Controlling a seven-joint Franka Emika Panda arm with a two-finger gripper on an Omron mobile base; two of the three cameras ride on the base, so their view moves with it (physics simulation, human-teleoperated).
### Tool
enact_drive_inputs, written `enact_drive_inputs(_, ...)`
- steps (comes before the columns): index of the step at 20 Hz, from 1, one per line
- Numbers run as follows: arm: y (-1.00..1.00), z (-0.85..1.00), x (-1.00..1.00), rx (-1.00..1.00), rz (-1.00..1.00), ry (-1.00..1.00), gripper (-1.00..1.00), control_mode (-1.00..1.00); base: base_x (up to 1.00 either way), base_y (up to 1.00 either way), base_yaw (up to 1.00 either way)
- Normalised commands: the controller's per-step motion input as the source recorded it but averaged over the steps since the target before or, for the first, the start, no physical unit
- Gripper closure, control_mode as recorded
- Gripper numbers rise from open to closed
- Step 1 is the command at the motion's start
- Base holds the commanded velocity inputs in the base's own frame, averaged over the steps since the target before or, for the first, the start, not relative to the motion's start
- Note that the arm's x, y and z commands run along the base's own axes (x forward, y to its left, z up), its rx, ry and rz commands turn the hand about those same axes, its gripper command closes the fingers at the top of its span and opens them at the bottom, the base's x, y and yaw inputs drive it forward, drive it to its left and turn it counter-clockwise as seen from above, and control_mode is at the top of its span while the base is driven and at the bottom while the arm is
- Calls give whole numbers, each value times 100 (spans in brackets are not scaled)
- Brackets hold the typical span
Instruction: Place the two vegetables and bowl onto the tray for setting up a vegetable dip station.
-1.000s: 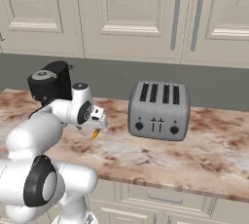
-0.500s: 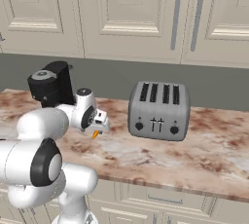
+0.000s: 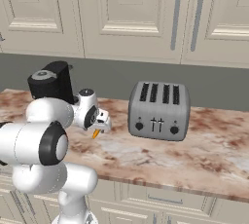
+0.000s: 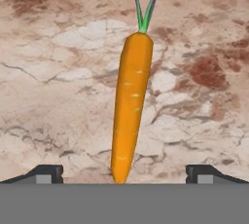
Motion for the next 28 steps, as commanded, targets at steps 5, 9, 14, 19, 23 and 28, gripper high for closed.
enact_drive_inputs(5,0,-4,28,0,0,0,-100,-100,0,0,0)
enact_drive_inputs(9,-4,-11,20,0,1,0,-100,-100,0,0,0)
enact_drive_inputs(14,-2,-20,6,0,2,0,-100,-100,0,0,0)
enact_drive_inputs(19,0,-30,3,0,1,0,-100,-100,0,0,0)
enact_drive_inputs(23,0,-16,11,0,0,0,-100,-100,0,0,0)
enact_drive_inputs(28,0,-3,18,0,0,0,-100,-100,0,0,0)
